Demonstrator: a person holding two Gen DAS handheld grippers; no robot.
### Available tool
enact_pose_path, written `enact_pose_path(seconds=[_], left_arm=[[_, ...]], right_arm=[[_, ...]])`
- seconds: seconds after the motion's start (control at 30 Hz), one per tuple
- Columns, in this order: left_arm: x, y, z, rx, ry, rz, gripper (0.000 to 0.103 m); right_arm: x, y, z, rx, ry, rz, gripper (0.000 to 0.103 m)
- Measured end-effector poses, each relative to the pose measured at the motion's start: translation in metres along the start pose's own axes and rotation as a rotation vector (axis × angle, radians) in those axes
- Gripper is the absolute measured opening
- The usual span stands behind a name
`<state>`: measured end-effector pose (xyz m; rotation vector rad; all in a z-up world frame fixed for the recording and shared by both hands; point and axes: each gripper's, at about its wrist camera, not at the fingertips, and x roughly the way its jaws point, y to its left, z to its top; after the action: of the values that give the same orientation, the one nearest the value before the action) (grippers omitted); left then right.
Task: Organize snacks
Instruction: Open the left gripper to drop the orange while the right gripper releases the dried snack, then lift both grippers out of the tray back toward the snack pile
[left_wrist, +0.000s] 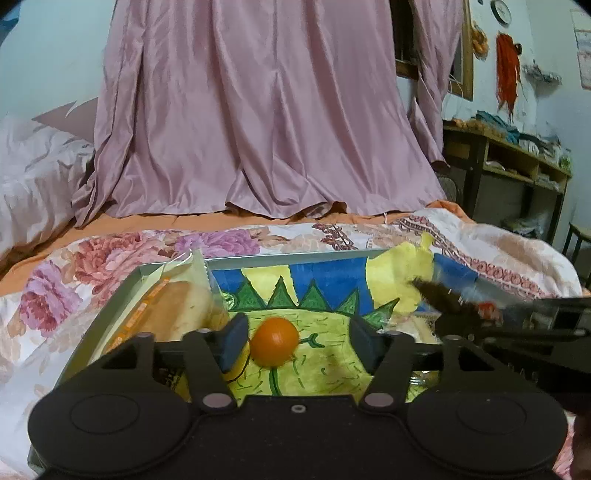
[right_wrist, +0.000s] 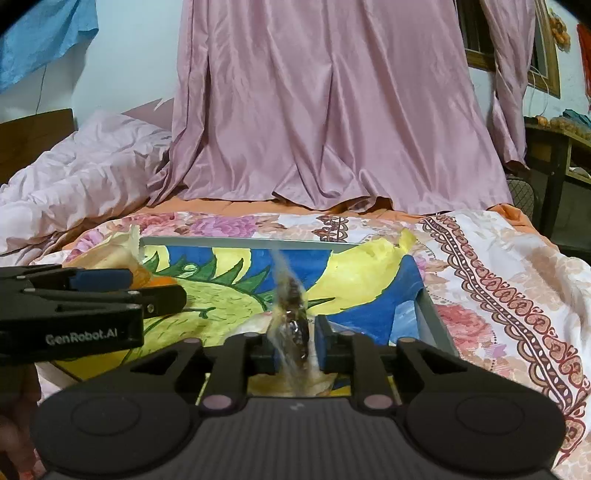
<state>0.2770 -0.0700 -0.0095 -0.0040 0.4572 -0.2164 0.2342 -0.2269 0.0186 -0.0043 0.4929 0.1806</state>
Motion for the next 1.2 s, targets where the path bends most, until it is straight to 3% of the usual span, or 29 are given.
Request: enact_pose_path(seconds=[0.43, 0.7, 0.8, 0.93, 1.07, 1.2], left_arm=[[-0.007, 0.005, 0.005, -0.017, -0.008, 0.012, 0.075], [-0.024, 0.011, 0.011, -0.023, -0.019, 0.017, 0.084], [-0.032, 0.012, 0.012, -0.029, -0.018, 0.023, 0.088], [-0.044, 0.015, 0.011, -0.051, -0.018, 0.035, 0.102], [-0.058, 0.023, 0.011, -0.08, -0.018, 0.045, 0.102], [-0.07, 0.032, 0.011, -0.126, -0.007, 0.034, 0.102]], right_arm=[[-0.007, 0.01, 0.003, -0.016, -0.013, 0.036, 0.039], [-0.017, 0.017, 0.005, -0.019, -0.035, 0.044, 0.079], [-0.023, 0.019, 0.006, -0.035, -0.041, 0.041, 0.086], [-0.036, 0.021, 0.008, -0.057, -0.064, 0.019, 0.094], [-0.05, 0.024, 0.009, -0.071, -0.084, 0.009, 0.103], [-0.063, 0.028, 0.008, -0.085, -0.09, 0.021, 0.103]])
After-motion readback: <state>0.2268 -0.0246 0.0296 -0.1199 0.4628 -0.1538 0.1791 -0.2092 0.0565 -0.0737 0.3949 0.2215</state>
